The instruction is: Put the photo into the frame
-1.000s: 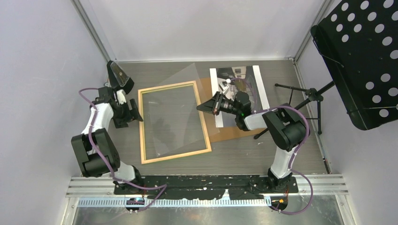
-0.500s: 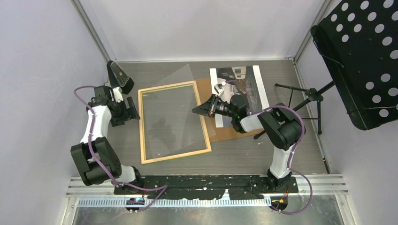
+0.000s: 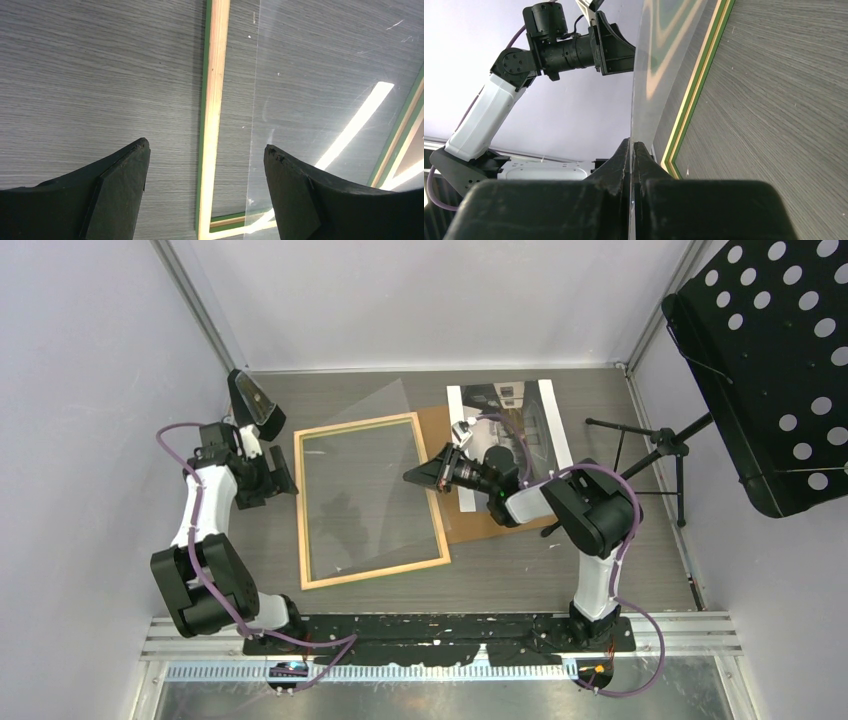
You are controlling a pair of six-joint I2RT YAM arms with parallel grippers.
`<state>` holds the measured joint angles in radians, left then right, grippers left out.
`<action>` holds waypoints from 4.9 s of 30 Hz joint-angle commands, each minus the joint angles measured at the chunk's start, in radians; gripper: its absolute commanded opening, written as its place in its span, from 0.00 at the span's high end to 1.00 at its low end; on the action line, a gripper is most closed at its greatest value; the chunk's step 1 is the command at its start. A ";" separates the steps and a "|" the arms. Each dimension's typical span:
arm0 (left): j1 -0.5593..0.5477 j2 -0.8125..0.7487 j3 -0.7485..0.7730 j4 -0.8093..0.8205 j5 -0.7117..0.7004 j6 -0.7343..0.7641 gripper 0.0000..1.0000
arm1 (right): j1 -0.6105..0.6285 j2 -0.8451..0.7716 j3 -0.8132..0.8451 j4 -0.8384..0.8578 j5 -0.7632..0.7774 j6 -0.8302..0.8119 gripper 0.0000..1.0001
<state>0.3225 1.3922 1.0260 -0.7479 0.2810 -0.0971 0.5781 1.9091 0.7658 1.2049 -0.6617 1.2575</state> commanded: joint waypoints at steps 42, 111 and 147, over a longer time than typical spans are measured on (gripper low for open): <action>0.023 -0.008 -0.017 0.059 0.152 -0.006 0.19 | 0.047 0.013 0.003 0.097 0.138 -0.074 0.95; 0.055 -0.022 -0.024 0.061 0.152 0.005 0.20 | 0.091 0.070 0.006 0.108 0.180 -0.032 0.95; 0.066 -0.020 -0.027 0.061 0.154 0.005 0.20 | 0.095 0.055 -0.030 0.105 0.205 -0.067 0.95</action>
<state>0.3801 1.3899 0.9997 -0.7097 0.4126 -0.0975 0.6659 2.0045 0.7403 1.2411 -0.4736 1.2137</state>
